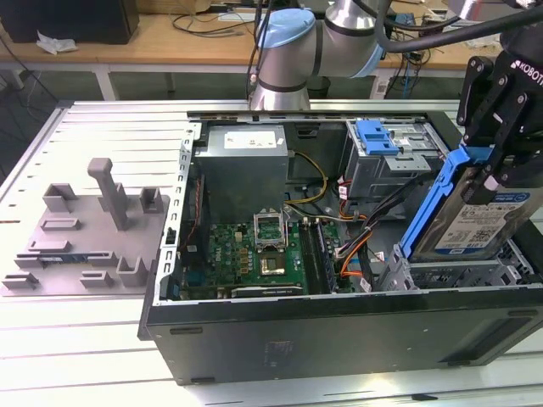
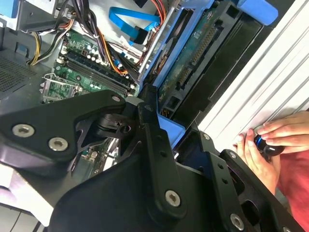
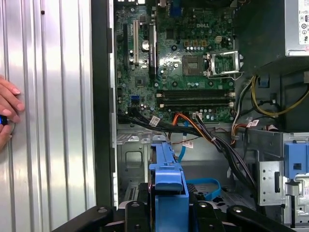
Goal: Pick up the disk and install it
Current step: 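Insert the disk into the insertion slot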
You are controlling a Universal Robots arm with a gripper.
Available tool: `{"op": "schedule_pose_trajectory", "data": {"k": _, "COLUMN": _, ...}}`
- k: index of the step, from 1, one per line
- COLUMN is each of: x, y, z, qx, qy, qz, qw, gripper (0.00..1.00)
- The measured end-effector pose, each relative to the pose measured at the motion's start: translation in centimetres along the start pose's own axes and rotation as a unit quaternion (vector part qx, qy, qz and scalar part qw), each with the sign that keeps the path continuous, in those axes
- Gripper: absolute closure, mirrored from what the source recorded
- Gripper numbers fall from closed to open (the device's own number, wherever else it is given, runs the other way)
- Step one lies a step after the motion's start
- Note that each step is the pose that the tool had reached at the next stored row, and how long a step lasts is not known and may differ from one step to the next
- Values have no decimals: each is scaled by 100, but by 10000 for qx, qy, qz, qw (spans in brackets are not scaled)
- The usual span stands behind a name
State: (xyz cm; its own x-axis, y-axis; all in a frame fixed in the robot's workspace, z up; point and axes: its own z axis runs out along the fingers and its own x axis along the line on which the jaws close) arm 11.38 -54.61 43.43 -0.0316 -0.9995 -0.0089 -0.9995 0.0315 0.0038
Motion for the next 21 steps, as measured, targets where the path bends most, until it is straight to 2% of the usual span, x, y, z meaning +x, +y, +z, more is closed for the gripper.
{"op": "schedule_pose_trajectory", "data": {"k": 21, "x": 2, "y": 0, "z": 186, "qx": 11, "qy": 0, "qz": 22, "qw": 10000, "gripper": 63}}
